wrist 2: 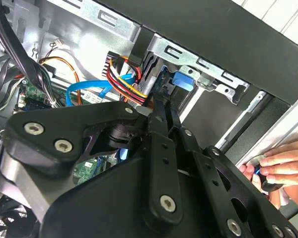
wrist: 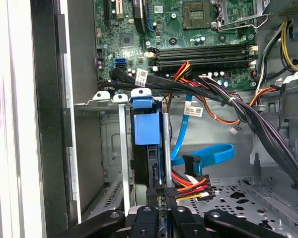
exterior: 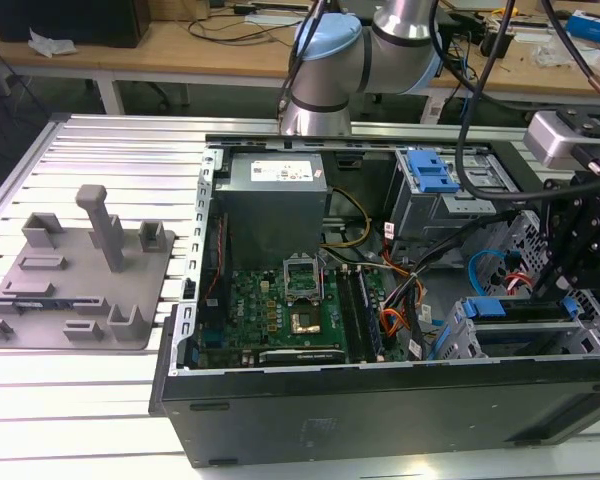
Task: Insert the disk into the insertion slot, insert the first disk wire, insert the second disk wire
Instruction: 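Insert the first disk wire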
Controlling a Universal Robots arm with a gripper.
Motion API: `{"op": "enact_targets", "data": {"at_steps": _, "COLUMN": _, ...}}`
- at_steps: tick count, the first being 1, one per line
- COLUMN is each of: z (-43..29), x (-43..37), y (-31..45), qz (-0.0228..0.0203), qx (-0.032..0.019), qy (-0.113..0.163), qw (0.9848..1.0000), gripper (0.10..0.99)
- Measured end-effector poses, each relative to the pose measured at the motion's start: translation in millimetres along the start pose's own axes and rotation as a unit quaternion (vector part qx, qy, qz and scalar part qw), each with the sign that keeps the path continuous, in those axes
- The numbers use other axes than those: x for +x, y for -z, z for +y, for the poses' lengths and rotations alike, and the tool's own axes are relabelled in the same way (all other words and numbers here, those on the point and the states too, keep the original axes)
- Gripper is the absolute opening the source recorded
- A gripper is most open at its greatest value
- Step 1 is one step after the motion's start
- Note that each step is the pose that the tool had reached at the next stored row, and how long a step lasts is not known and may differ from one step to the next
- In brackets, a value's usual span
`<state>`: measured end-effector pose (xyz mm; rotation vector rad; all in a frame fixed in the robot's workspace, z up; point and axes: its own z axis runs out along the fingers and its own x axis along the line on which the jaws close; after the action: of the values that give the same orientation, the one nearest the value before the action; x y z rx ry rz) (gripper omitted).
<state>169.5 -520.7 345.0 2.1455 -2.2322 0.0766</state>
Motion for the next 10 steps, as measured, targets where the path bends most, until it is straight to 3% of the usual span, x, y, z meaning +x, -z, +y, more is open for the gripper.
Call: {"op": "enact_targets", "data": {"at_steps": 10, "z": 0.0, "x": -0.2, "y": -3.2, "qz": 0.0, "qx": 0.0, "qy": 0.0, "qw": 1.0, "gripper": 0.165}}
